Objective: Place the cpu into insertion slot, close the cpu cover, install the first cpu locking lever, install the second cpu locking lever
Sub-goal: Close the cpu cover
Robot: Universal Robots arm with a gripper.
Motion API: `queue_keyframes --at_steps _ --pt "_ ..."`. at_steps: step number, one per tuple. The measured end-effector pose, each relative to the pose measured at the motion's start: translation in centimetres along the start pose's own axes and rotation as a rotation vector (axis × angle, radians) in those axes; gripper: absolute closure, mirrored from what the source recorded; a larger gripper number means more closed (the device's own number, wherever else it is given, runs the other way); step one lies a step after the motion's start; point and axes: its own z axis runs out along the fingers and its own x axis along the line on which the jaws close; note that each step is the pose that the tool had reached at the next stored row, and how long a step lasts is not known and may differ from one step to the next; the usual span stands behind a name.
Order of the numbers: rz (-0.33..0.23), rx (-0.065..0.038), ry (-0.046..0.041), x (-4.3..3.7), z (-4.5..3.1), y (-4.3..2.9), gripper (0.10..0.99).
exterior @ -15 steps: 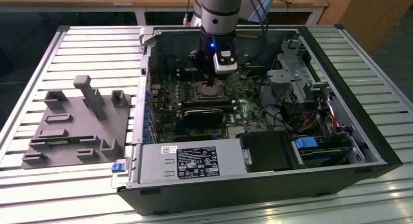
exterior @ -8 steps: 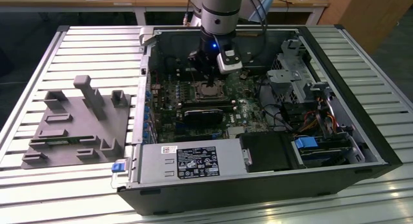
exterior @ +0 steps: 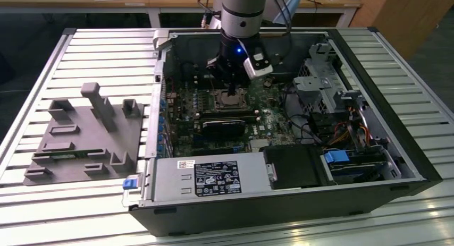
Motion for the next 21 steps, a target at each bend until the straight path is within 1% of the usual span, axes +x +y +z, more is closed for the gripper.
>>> queue_keyframes --at_steps 3,4,8,12,13,14,15,16,18,19,21 --pt "-0.056 0.001 0.0011 0.00 0.00 0.00 0.980" --pt "-0.062 0.001 0.0011 0.00 0.00 0.00 0.980" --pt "-0.064 0.000 0.0015 0.01 -0.06 0.00 0.980" --pt "-0.064 -0.007 0.0016 0.02 -0.42 0.01 0.980" --pt "-0.064 -0.009 0.0012 0.02 -0.49 0.01 0.980" --pt "-0.064 -0.012 -0.0012 0.03 -0.52 0.01 0.980" --pt "-0.064 -0.013 -0.0090 0.05 -0.52 0.00 0.980" --pt "-0.065 -0.014 -0.0185 0.06 -0.52 0.00 0.980" --pt "-0.065 -0.016 -0.0469 0.09 -0.51 0.00 0.980" --pt "-0.066 -0.017 -0.0534 0.10 -0.49 0.00 0.980" --pt "-0.066 -0.017 -0.0539 0.10 -0.49 0.00 0.980"
